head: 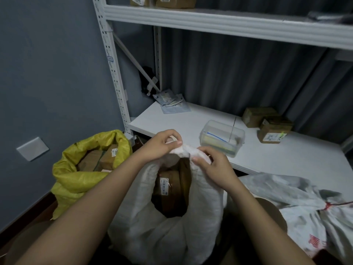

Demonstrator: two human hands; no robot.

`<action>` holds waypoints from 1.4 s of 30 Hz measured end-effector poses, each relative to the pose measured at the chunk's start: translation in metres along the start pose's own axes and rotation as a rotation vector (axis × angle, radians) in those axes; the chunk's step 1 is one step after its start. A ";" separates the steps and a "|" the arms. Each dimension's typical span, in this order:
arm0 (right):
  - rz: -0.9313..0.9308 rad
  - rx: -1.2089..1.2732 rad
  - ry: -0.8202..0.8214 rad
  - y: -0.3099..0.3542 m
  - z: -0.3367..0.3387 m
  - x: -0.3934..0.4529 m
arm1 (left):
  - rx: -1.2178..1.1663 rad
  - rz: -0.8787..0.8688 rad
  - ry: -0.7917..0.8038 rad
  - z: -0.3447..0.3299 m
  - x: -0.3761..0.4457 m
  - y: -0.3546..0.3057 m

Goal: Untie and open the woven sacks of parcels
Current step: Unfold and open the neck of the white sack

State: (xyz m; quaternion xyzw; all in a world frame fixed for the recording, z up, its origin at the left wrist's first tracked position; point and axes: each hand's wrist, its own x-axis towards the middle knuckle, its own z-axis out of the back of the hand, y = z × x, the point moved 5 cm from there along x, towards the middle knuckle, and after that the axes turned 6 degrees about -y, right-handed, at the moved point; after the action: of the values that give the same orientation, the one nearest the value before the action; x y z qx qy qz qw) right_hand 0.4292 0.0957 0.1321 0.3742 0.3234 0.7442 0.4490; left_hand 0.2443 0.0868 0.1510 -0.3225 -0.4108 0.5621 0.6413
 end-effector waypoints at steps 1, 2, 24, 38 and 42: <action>-0.043 0.045 -0.018 -0.004 0.000 0.000 | 0.063 -0.007 0.017 -0.002 0.001 0.000; -0.154 0.176 -0.004 -0.007 -0.001 0.001 | 0.205 -0.048 0.064 -0.007 0.002 -0.001; -0.394 0.642 -0.061 -0.022 0.013 0.002 | 0.238 -0.159 0.211 -0.045 0.033 -0.019; -0.431 0.671 -0.184 -0.013 0.036 -0.007 | 0.497 -0.098 -0.409 -0.044 0.010 -0.055; -0.508 0.923 -0.080 0.002 0.039 0.010 | 0.205 0.129 -0.150 -0.065 -0.017 -0.059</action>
State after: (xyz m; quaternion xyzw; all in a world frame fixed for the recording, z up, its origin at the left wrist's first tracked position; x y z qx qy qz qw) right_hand 0.4586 0.1095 0.1563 0.4708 0.6806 0.3771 0.4159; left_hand 0.3280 0.0634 0.1701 -0.2383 -0.3765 0.6636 0.6009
